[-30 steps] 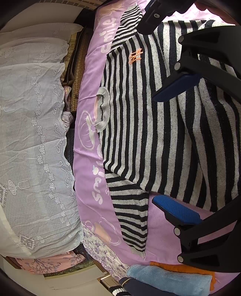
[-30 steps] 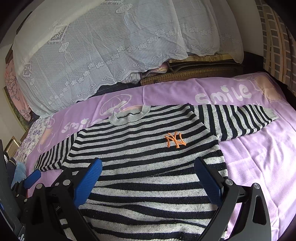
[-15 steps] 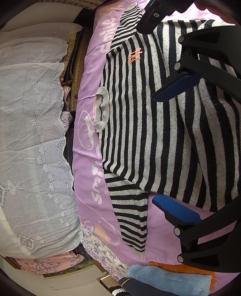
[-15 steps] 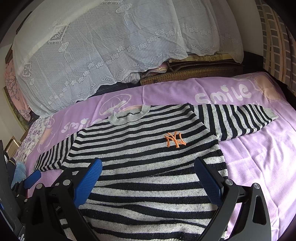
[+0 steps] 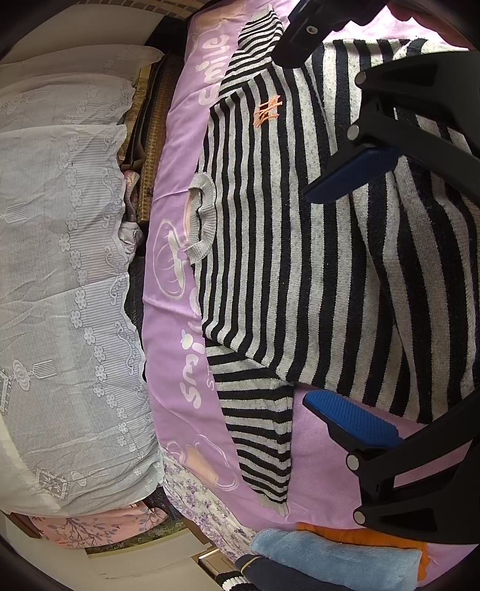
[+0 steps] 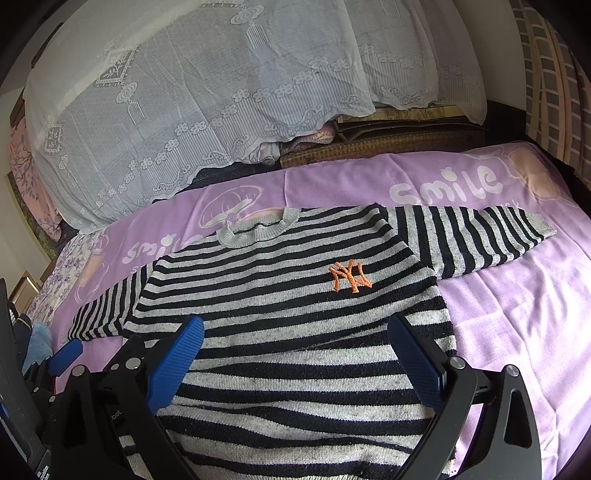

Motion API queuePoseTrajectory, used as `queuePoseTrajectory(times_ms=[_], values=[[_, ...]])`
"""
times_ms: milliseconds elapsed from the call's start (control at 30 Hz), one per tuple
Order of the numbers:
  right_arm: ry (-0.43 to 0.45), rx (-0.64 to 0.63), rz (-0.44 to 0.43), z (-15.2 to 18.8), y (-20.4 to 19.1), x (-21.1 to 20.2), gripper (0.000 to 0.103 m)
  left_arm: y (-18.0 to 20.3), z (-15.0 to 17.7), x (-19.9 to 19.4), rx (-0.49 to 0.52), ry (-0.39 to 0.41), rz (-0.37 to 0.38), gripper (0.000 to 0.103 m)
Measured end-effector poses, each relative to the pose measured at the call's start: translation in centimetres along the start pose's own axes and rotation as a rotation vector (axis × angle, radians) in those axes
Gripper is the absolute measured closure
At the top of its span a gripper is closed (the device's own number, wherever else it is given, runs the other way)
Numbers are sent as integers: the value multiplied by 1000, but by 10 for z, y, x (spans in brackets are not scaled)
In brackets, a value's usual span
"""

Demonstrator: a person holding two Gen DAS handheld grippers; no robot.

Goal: Fold small clothes

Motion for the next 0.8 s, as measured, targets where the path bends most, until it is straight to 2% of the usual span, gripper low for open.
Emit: queuePoseTrajectory(times_ms=[133, 233, 367, 433, 500, 567, 667, 800], values=[[2, 1, -6, 0, 0, 1, 3, -2, 4, 3, -5, -12, 11, 4], [16, 32, -13, -2, 6, -9, 3, -11, 4, 13, -37, -51, 52, 4], [75, 77, -55, -5, 32, -6, 3, -35, 9, 35, -91, -148, 77, 4], [47, 135, -88, 4, 49, -1, 3, -46, 21, 39, -113, -200, 101, 4], [8, 201, -130, 18, 64, -1, 3, -55, 35, 33, -114, -212, 126, 4], [-49, 198, -112, 32, 73, -11, 3, -62, 47, 19, -98, -202, 139, 4], [-67, 160, -103, 50, 81, -30, 3, -69, 65, -6, -64, -199, 191, 4], [-72, 116, -59, 79, 95, -52, 3, -76, 99, -25, -16, -265, 225, 4]])
Point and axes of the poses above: each gripper's, at about its wrist camera, not at the fingertips, and x roughly the way its jaws point, y to its right, z to its underside, the point moved 5 cm from there along x, roughly the way its jaws point, and after that the axes turned 6 degrees about -x, right-handed, at the moved point
